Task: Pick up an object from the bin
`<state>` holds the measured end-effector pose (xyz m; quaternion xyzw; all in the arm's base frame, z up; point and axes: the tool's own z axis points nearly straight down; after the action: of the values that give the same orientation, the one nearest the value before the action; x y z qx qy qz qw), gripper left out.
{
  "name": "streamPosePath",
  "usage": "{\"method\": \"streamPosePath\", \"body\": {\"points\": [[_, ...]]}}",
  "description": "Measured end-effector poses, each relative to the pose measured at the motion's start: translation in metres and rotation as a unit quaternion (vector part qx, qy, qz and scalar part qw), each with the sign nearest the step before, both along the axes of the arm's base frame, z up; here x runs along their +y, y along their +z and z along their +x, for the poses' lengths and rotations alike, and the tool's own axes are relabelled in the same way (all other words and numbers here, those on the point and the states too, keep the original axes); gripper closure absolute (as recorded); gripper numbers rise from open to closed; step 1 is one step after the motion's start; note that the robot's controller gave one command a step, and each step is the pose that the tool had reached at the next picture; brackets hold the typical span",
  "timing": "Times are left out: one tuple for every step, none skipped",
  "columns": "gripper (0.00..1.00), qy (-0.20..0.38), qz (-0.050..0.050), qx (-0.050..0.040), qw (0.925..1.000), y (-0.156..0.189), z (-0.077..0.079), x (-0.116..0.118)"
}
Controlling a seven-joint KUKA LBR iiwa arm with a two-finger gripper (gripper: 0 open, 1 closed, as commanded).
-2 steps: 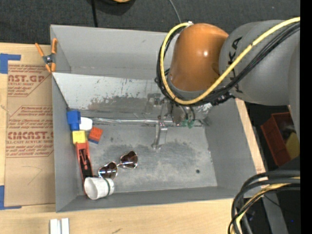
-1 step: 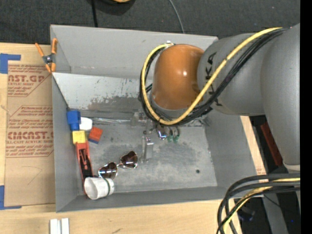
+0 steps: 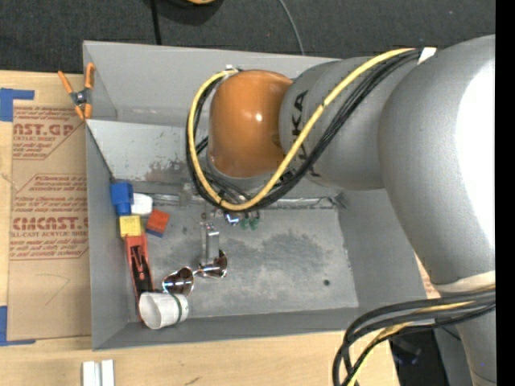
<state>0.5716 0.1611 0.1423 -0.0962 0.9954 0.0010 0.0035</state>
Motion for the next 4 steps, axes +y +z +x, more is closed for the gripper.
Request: {"method": "streamPosePath", "body": {"points": [[0.00, 0.027, 0.002, -0.0015, 0.9996, -0.021, -0.001, 0.017], [0.00, -0.001, -0.001, 0.0008, 1.0000, -0.031, -0.013, -0.005], [0.00, -0.027, 0.003, -0.0019, 0.9996, -0.060, -0.015, 0.004], [1.00, 0.011, 0.000, 0.0006, 0.9999, -0.073, -0.030, 0.018]]}}
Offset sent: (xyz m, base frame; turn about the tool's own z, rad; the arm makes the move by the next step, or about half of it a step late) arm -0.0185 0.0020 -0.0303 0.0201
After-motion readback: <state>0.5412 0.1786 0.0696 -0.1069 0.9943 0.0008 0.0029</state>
